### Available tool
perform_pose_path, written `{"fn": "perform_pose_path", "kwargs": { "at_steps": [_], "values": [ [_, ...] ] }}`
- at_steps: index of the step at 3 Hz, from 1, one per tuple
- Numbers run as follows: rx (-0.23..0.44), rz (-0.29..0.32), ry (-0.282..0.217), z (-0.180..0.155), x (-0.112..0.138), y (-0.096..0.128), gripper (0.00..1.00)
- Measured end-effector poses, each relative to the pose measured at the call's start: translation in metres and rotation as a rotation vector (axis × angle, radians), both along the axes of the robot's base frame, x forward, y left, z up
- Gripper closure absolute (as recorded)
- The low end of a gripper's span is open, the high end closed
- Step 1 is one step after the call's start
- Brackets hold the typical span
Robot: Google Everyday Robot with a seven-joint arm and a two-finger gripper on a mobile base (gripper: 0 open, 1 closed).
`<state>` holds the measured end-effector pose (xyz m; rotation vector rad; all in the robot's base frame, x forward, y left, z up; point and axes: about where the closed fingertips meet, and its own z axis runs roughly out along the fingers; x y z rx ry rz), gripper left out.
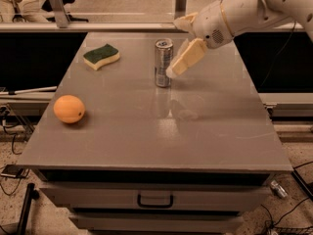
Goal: Pick redbull can
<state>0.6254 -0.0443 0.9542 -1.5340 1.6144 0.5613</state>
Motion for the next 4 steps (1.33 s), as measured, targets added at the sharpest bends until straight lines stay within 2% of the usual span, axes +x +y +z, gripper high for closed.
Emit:
{"fn": "perform_pose_path", "kwargs": {
  "at_steps": [1,3,4],
  "values": [
    [0.040,0.010,0.010,-0.013,0.003,0.003,0.00],
    [0.178,0.056,0.011,-0.030,0.014,0.017,0.00],
    [0.227,0.062,0.024,-0.039,0.019,0.019,0.00]
  ]
}}
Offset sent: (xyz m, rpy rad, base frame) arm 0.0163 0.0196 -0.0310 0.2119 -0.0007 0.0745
